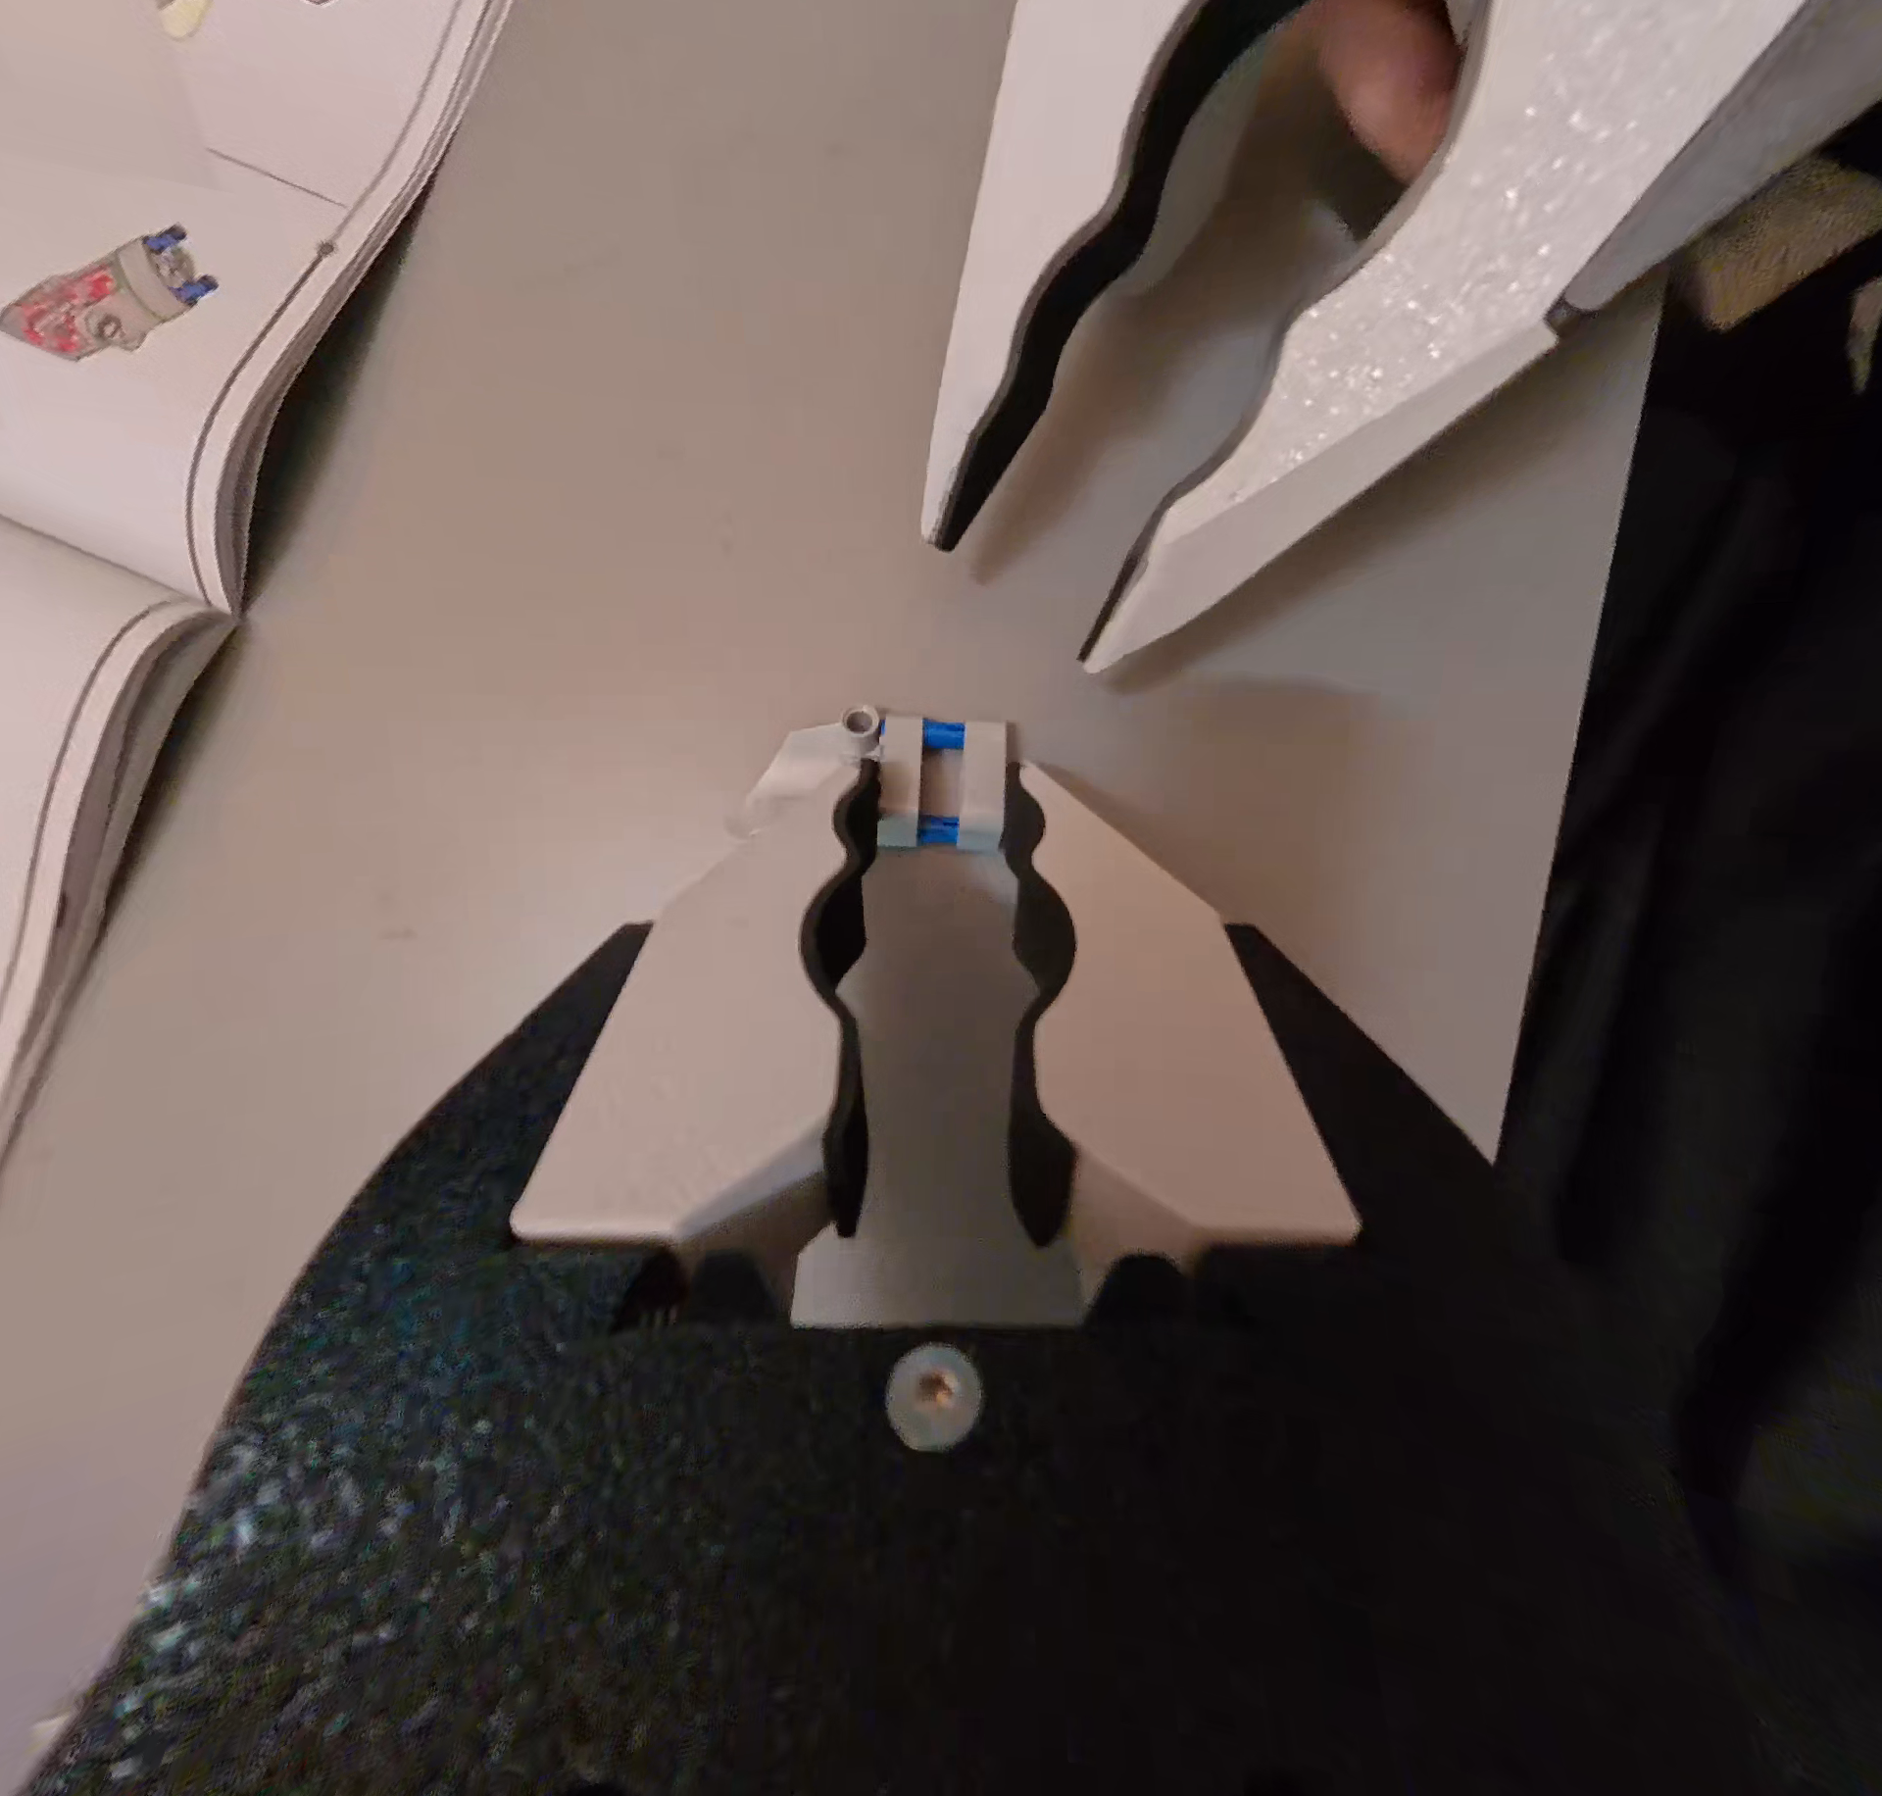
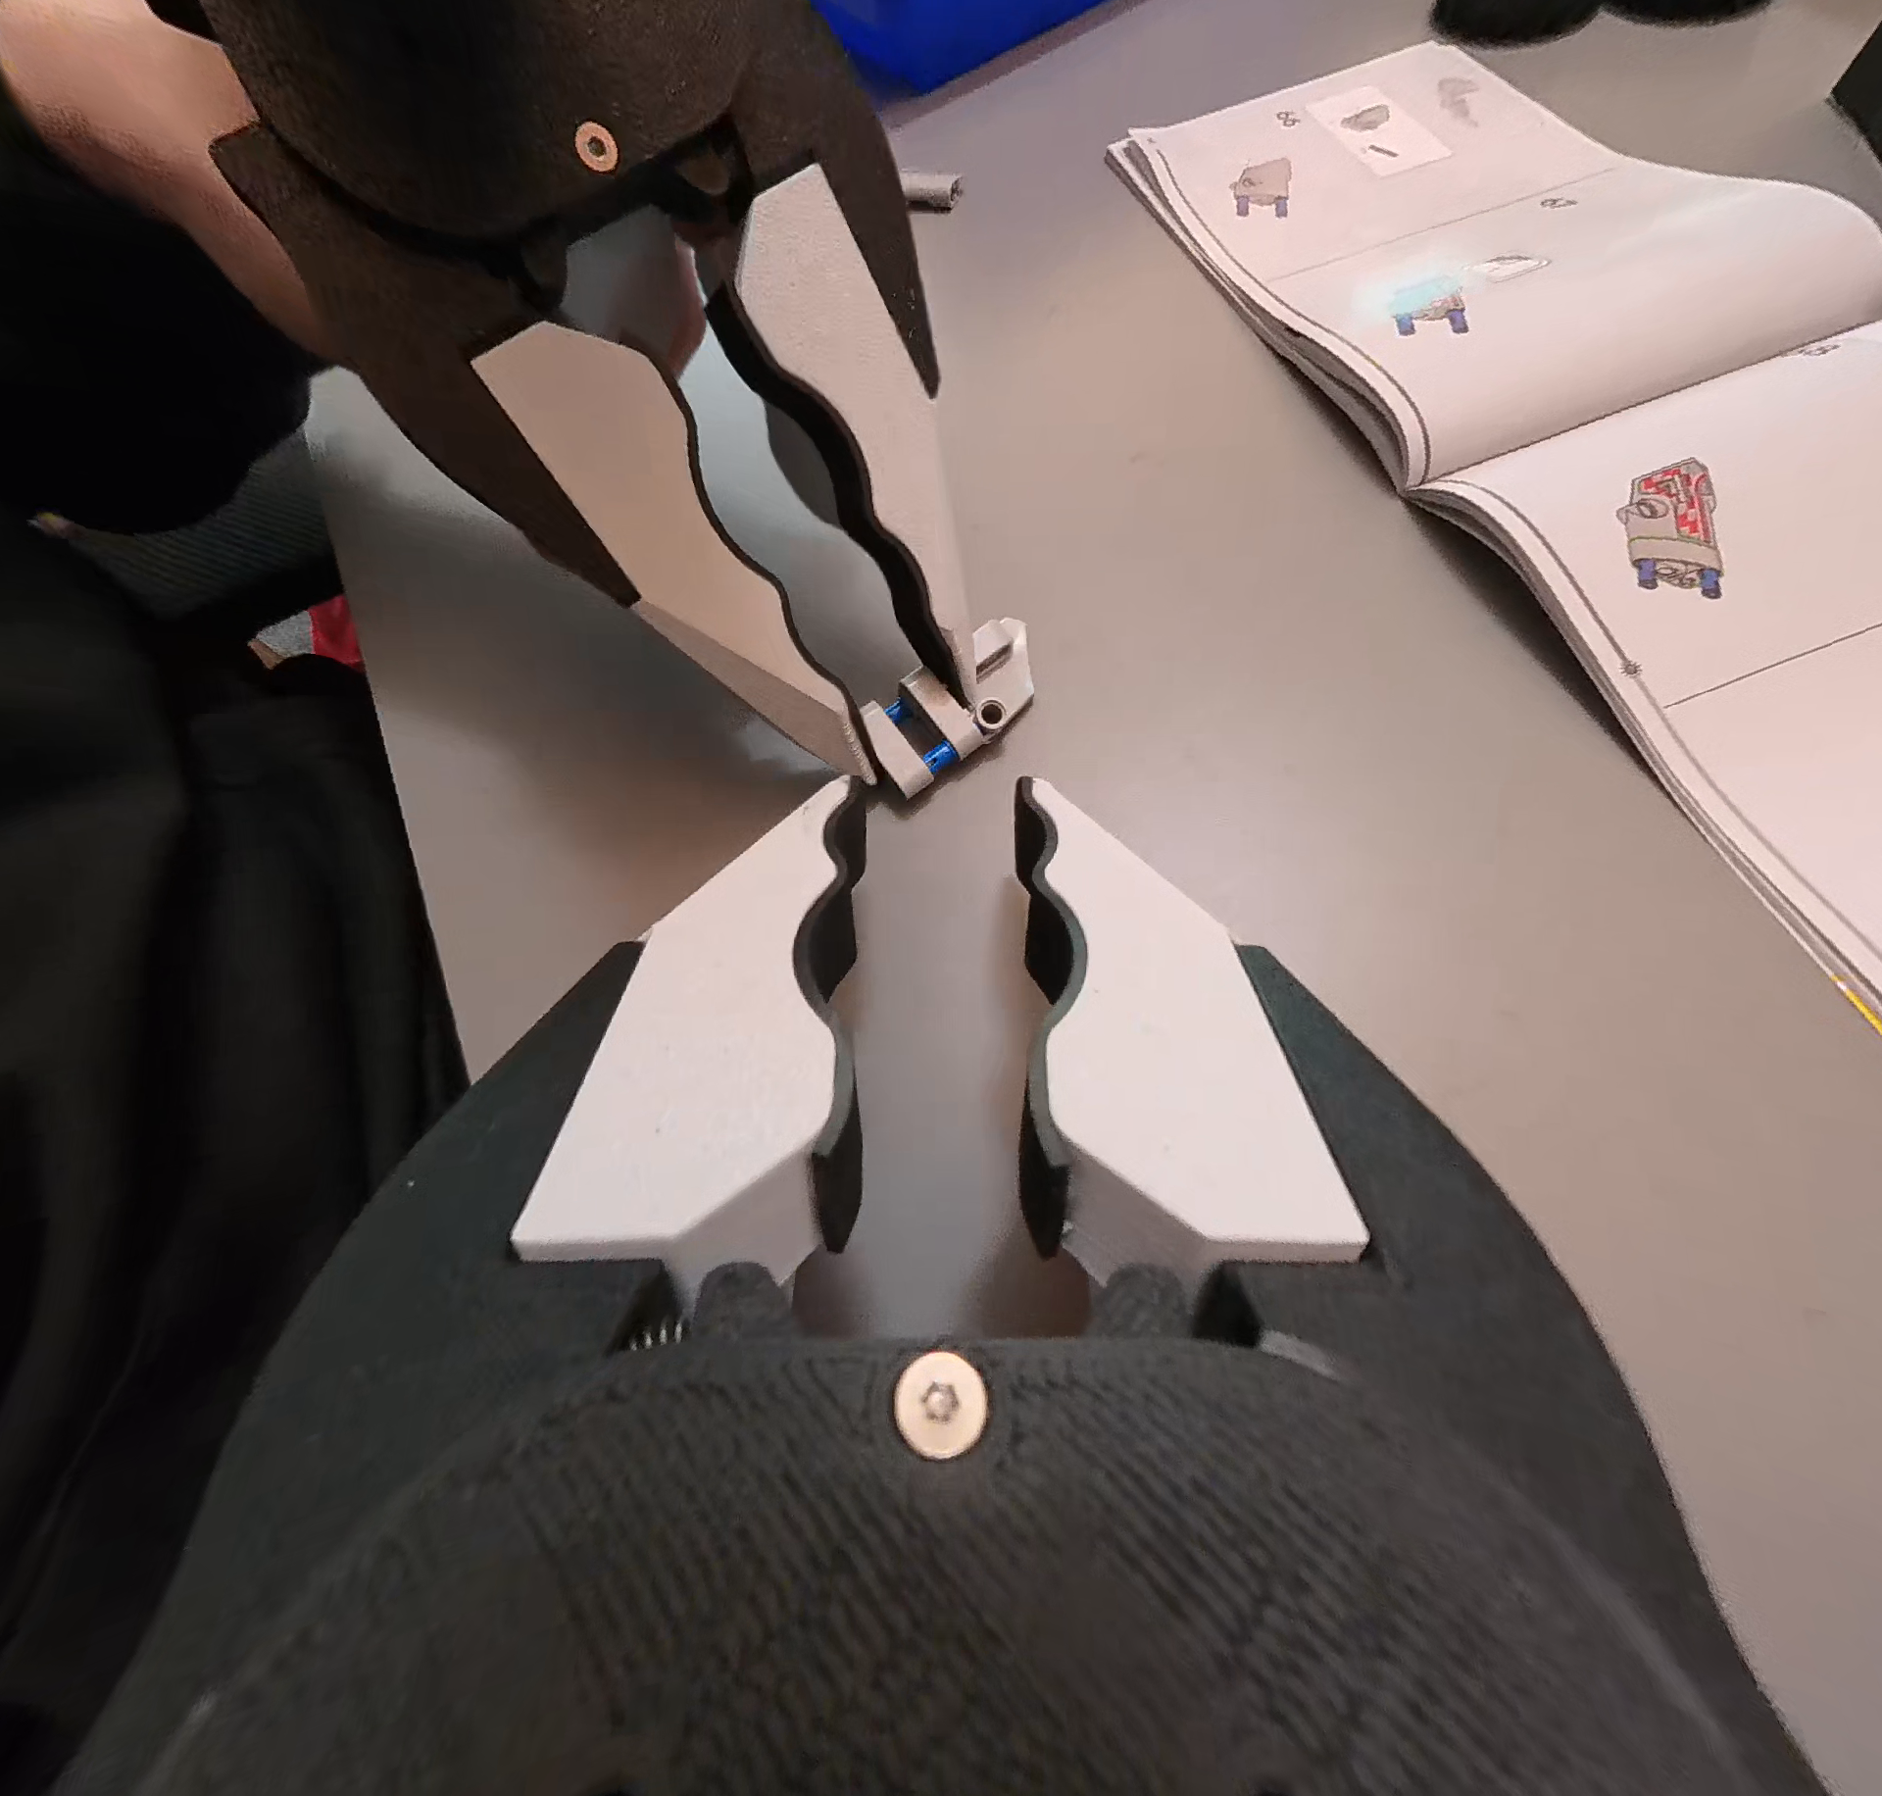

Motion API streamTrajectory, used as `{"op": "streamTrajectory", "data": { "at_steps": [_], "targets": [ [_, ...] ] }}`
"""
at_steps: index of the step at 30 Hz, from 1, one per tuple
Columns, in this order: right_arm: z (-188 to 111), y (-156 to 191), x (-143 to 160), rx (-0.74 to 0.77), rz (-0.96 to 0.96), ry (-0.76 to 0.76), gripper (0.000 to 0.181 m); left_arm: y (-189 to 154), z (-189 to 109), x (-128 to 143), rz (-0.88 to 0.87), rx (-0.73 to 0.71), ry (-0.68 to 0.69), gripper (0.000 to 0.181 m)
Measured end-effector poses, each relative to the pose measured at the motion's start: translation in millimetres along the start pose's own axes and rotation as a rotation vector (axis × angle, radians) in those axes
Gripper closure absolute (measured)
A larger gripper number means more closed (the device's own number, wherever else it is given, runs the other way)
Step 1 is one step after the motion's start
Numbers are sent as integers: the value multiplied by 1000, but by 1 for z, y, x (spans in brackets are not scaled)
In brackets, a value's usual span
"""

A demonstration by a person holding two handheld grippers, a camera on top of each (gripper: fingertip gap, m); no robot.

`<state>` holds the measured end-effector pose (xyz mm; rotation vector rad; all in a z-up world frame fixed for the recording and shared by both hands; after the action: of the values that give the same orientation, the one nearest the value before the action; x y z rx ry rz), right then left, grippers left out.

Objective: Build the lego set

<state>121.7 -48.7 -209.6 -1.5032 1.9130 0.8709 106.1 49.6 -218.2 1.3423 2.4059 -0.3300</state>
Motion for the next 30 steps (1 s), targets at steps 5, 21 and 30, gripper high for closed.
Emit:
{"op": "streamTrajectory", "data": {
  "at_steps": [5, 21, 30],
  "targets": [
    [3, 0, 4, -8, 28, 43, 154, -1, 1, -6, 164, -43, 102, 160],
    [-18, 13, -22, -25, -32, -303, 124, 9, -60, -11, -162, 349, -695, 160],
    [-54, 49, -68, -207, -6, -759, 136, -25, -104, -8, -219, 641, -1134, 160]
  ]
}}
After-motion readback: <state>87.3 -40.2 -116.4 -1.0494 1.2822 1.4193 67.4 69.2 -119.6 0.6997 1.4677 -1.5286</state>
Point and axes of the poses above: each gripper's, where its closed fingertips meet, z out along the fingers, x out of its underside, y = z × x across the jaws, the point moved 6 cm from there along -z, back along the fingers, and after that the axes turned 9 degrees about y, right-handed, at the moved point
